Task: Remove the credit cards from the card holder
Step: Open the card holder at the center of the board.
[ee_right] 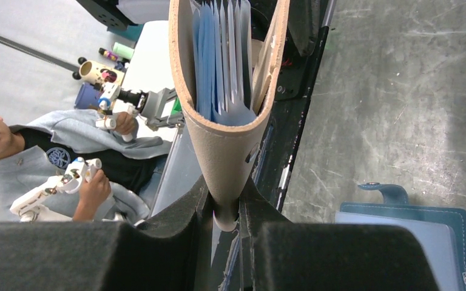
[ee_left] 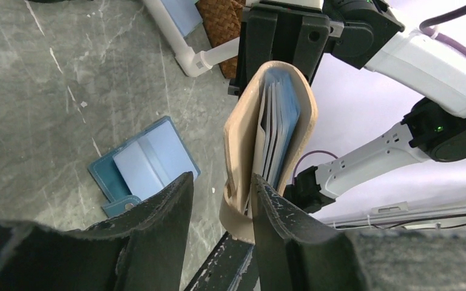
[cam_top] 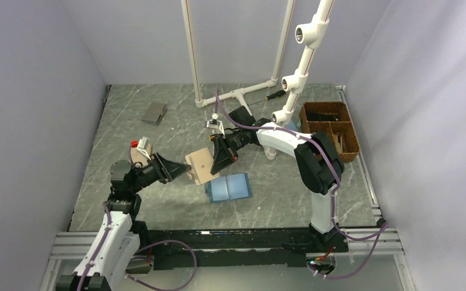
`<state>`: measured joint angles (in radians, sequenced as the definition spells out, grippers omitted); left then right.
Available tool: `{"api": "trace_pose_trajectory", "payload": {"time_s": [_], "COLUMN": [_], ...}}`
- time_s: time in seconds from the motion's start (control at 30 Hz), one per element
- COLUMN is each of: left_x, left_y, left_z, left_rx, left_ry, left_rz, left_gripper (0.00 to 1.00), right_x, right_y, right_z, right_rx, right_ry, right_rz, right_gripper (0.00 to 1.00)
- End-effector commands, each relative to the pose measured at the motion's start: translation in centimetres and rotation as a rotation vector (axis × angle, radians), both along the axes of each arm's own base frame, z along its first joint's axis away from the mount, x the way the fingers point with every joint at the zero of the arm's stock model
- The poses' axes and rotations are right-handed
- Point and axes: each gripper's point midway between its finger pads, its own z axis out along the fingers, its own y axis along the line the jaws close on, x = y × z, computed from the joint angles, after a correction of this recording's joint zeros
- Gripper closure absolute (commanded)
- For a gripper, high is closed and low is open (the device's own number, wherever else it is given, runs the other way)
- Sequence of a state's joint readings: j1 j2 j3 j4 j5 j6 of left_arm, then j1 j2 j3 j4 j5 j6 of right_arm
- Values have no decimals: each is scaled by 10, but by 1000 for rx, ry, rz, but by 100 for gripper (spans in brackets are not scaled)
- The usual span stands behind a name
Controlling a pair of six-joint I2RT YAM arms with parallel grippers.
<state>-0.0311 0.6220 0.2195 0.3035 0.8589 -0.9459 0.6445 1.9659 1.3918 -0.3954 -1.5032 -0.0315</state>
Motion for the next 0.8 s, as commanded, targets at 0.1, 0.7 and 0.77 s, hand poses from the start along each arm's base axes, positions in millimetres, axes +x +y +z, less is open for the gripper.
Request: {"api": "trace_pose_trajectory", "payload": {"time_s": [0.1,0.7,0.77], "left_x": [3,11,19], "left_y": [-7,1,12], "left_z": [22,3,-8], "left_rx": [-50,-11,42], "left_ry": [-96,28,95], "left_rz": [-76,12,108], "left_gripper": [55,100,100], "right_x": [-8,20,29], "right_y": [0,14,14], "right_z": [19,-29,-43], "right_rx": [98,-164,-237], "right_ry": [-24,-130,-161], "right_rz": [59,-117,-168], "right_gripper": [100,59,49]}}
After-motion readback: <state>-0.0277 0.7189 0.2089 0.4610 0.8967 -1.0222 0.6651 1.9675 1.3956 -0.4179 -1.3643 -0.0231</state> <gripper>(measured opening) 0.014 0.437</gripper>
